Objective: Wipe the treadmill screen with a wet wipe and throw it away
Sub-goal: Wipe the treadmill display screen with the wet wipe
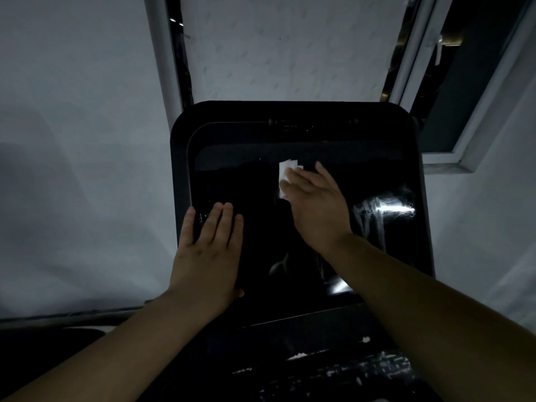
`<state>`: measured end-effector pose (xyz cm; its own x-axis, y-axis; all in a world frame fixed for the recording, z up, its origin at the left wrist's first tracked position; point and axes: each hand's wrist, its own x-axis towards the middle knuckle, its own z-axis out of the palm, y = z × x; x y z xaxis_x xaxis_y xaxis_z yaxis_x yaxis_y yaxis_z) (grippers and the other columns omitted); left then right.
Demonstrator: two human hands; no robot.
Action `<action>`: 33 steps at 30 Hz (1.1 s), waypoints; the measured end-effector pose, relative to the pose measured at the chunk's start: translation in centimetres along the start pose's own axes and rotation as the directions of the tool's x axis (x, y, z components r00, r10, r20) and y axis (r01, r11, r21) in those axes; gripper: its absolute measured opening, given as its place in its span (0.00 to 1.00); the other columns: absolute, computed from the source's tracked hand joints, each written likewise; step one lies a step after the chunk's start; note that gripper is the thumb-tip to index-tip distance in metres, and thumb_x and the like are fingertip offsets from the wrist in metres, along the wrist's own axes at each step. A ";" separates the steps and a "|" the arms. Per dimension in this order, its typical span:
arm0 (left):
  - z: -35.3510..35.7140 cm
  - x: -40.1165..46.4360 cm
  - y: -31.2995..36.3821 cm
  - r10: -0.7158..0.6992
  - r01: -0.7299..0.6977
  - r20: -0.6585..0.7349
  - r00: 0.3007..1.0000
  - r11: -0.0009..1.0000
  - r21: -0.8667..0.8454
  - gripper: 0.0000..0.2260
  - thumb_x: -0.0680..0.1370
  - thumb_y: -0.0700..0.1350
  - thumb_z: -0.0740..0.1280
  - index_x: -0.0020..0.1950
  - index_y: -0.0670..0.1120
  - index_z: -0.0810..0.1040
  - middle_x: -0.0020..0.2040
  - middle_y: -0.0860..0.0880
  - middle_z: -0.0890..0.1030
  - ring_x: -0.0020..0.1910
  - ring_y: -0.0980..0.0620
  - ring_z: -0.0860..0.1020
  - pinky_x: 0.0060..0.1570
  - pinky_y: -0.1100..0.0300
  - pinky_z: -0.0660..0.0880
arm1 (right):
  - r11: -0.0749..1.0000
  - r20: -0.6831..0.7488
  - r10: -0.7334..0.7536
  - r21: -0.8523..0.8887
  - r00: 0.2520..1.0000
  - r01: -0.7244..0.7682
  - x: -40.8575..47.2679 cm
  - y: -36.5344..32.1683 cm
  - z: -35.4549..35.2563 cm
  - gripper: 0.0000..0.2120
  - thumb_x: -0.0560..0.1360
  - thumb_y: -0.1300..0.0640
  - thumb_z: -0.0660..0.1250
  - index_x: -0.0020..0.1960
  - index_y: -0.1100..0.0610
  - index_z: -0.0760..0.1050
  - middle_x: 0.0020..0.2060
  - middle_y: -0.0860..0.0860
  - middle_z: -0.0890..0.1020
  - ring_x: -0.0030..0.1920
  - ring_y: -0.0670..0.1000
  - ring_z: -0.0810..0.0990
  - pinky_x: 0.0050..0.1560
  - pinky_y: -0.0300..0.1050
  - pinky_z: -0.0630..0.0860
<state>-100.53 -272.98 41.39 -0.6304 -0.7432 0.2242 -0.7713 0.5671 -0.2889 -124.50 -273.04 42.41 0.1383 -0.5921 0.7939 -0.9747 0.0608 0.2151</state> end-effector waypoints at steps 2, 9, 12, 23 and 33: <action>-0.4 0.1 0.3 -0.003 0.003 0.009 1.000 1.000 -0.020 0.56 0.73 0.71 0.64 0.81 0.43 0.33 0.82 0.39 0.33 0.81 0.42 0.32 0.75 0.35 0.33 | 1.000 0.002 0.004 0.026 1.000 -0.004 -0.7 -0.4 -0.1 0.13 0.73 0.56 0.75 0.57 0.58 0.83 0.61 0.55 0.83 0.65 0.55 0.79 0.76 0.58 0.63; -0.5 0.9 2.1 0.047 -0.049 -0.028 0.999 0.996 -0.076 0.56 0.74 0.70 0.64 0.80 0.42 0.30 0.80 0.40 0.29 0.79 0.43 0.30 0.76 0.37 0.32 | 0.994 -0.011 -0.052 0.100 0.999 0.053 -8.1 -2.7 -1.8 0.13 0.75 0.61 0.68 0.58 0.60 0.82 0.62 0.55 0.83 0.65 0.55 0.79 0.75 0.58 0.64; -0.5 1.6 2.7 0.065 -0.067 -0.025 0.998 0.994 -0.091 0.56 0.74 0.69 0.66 0.80 0.42 0.31 0.80 0.40 0.30 0.80 0.43 0.30 0.76 0.38 0.31 | 0.987 -0.030 -0.058 0.148 0.998 0.061 -12.5 -3.6 -2.4 0.12 0.76 0.63 0.67 0.57 0.61 0.83 0.62 0.56 0.83 0.66 0.54 0.77 0.76 0.57 0.63; 0.2 2.7 3.8 0.084 -0.084 -0.013 0.996 0.995 -0.056 0.57 0.74 0.70 0.66 0.79 0.41 0.30 0.80 0.39 0.29 0.79 0.42 0.29 0.76 0.37 0.33 | 0.990 0.000 -0.131 0.052 0.991 0.131 -7.9 -0.8 -1.6 0.14 0.80 0.59 0.61 0.60 0.61 0.82 0.62 0.57 0.82 0.66 0.56 0.79 0.74 0.62 0.65; 0.1 3.0 3.9 0.074 -0.074 -0.002 0.997 0.996 -0.054 0.58 0.73 0.69 0.68 0.81 0.42 0.33 0.81 0.40 0.31 0.80 0.43 0.30 0.76 0.36 0.35 | 0.994 0.002 -0.104 -0.035 0.995 0.104 -1.1 1.4 -0.8 0.14 0.77 0.60 0.65 0.60 0.63 0.81 0.62 0.58 0.82 0.65 0.58 0.79 0.76 0.58 0.62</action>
<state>-105.39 -273.02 40.85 -0.6860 -0.6983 0.2043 -0.7261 0.6390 -0.2538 -125.87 -271.65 42.25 0.2390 -0.5969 0.7659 -0.9481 0.0269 0.3168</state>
